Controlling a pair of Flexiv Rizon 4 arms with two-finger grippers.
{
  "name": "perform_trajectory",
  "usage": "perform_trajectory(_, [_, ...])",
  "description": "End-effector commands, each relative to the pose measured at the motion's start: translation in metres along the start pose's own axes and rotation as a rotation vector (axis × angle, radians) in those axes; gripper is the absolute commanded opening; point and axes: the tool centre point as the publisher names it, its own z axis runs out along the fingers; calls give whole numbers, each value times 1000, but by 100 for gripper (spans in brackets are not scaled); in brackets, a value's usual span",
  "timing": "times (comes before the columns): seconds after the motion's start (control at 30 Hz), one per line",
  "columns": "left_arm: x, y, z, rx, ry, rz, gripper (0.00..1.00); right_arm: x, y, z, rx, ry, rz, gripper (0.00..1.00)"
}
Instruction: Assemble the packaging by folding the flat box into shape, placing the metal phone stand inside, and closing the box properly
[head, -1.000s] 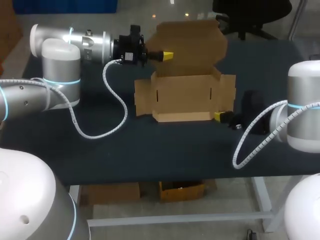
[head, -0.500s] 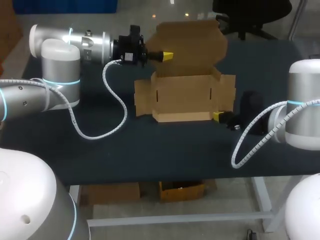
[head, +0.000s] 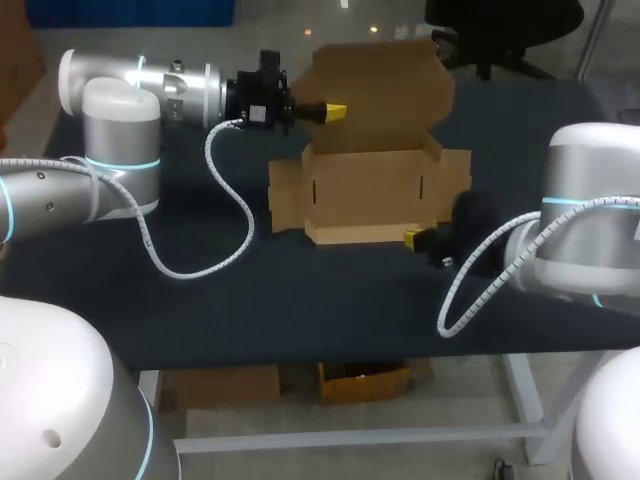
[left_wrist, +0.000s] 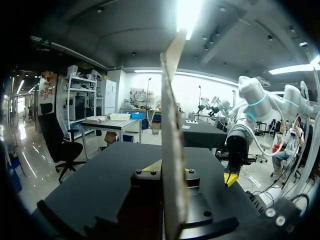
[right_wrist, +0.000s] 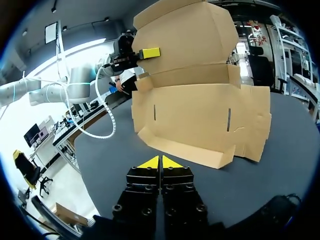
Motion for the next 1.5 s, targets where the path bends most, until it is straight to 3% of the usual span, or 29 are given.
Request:
perform_trajectory(0.03, [0,0,0,0,1,0,0,4,-6,29,-17,-32,2,0])
perform_trajectory(0.8, [0,0,0,0,1,0,0,-6,-13,83,7,-57,-21,0])
perform_trajectory(1.5, [0,0,0,0,1,0,0,-19,-21,106,12,-71,-4,0])
